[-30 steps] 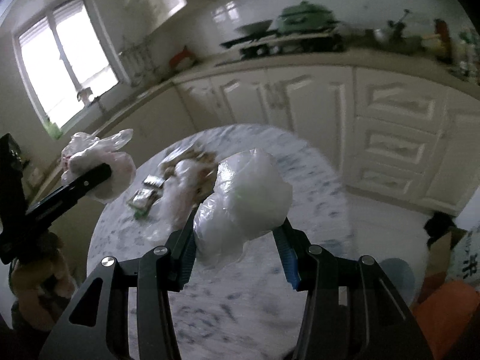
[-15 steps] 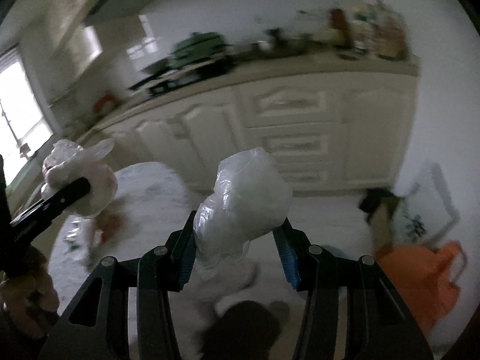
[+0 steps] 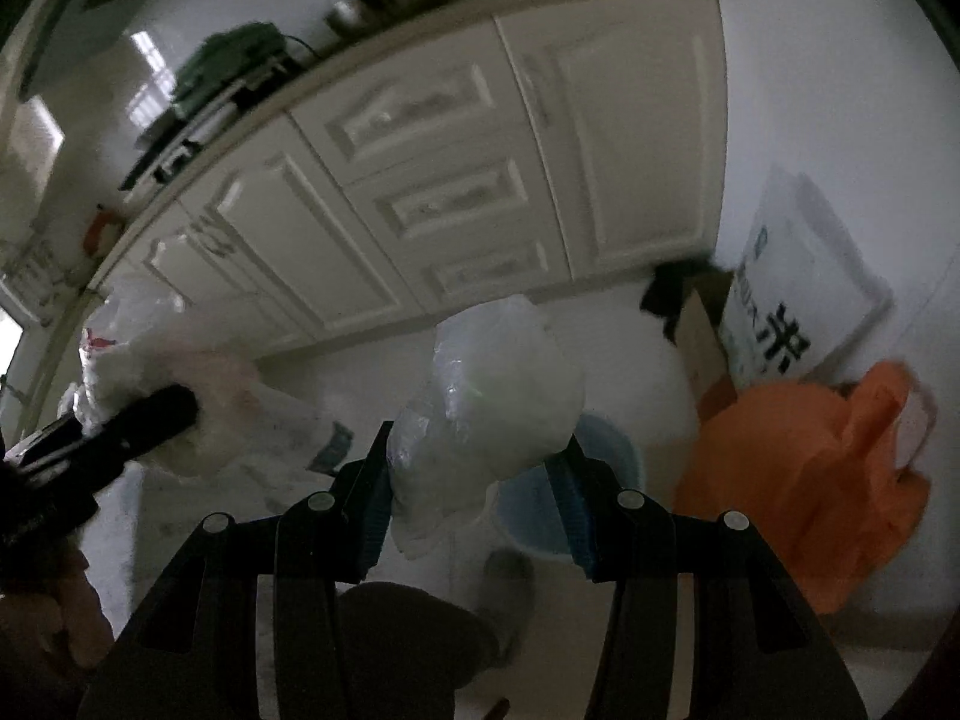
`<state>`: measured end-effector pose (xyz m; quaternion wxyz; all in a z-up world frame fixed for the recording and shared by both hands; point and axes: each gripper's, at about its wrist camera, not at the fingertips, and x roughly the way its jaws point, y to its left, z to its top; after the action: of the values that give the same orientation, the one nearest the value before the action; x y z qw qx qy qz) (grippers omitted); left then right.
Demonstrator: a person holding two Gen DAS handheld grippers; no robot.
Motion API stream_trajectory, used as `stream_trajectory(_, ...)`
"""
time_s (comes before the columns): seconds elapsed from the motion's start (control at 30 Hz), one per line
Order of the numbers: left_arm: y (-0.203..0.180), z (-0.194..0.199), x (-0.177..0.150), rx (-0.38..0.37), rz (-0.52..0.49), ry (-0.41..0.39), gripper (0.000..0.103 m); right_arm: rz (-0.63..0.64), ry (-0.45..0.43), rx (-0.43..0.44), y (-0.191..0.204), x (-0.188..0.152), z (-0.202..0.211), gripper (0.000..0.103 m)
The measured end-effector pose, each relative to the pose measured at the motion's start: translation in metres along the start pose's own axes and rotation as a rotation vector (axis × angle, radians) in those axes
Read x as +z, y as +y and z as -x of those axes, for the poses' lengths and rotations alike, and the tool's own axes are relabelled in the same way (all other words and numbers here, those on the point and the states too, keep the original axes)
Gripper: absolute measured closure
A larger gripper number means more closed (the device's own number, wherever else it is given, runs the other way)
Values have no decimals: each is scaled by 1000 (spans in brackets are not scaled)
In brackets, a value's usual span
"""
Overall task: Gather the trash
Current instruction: 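Carry both bags to the bin and open both grippers over it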
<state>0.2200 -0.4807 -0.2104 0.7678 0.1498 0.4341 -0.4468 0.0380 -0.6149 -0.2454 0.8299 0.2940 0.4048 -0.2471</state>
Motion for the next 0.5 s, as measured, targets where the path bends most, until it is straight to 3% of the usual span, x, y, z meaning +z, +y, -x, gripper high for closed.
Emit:
stream_trajectory(0.23, 1, -96, 50, -19, -39, 158, 65, -56, 93, 1, -32, 4, -57, 54)
stream_trajectory(0.37, -4, -135, 78, -18, -56, 199, 59, -77, 126, 5, -45, 6, -78, 52)
stream_trajectory(0.43, -4, -162, 95, -5, -60, 224, 49, -81, 134, -2, -50, 7, -86, 51)
stream_trajectory(0.5, -3, -176, 103, 8, -59, 240, 28, -88, 148, -2, -54, 7, -93, 47)
